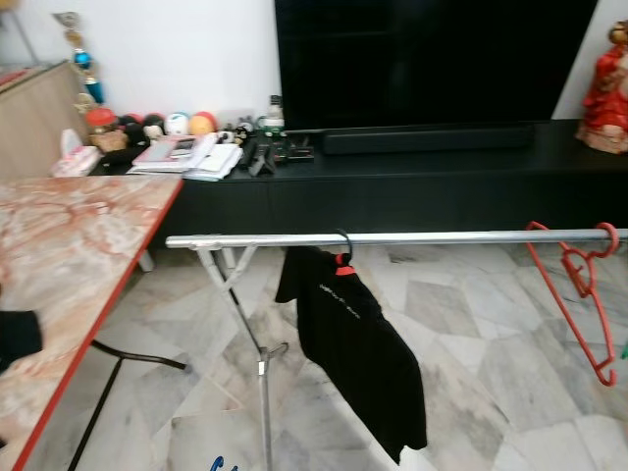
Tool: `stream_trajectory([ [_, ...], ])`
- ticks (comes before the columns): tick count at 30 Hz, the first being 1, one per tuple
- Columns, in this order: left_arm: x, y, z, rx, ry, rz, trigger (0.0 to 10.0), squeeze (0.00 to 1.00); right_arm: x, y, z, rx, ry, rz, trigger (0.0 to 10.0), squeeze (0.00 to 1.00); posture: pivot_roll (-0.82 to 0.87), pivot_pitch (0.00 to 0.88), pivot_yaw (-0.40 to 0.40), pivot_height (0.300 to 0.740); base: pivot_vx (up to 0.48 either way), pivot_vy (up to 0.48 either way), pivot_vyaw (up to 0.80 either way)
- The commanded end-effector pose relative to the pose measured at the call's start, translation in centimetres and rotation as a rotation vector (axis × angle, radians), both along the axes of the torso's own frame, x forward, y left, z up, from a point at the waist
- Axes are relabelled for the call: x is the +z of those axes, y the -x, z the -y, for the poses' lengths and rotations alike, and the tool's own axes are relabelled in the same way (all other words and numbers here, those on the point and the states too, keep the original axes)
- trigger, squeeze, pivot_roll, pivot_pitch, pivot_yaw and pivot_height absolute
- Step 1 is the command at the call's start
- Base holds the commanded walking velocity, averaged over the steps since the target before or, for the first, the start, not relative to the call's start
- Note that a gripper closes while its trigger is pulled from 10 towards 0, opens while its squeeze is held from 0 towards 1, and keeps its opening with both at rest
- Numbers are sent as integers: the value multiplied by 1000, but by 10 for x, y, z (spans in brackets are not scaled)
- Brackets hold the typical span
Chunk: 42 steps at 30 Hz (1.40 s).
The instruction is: Hang hanger
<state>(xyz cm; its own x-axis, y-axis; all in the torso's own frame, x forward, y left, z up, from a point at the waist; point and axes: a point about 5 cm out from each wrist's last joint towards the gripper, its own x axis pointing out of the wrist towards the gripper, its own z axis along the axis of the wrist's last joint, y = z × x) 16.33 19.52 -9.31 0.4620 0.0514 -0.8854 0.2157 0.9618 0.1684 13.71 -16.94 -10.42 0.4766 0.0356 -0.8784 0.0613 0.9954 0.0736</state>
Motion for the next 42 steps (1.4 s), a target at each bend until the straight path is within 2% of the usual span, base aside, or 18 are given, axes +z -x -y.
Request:
stream_trajectory([
  [1,-1,4,-4,0,-11,-14,10000,0,-2,5,-1,-4,-5,-17,10000,0,-30,12,56,740,0,0,-738],
  [11,-1,3,-3,11,-2,-10,10000,0,-2,4,-1,1,0,-10,10000,0,-29,13,56,740,-78,0,0],
  [42,-1,2,1,16,11,-4,10000,0,-1,4,0,-21,3,4,10000,0,-25,13,51,740,-347,0,0],
])
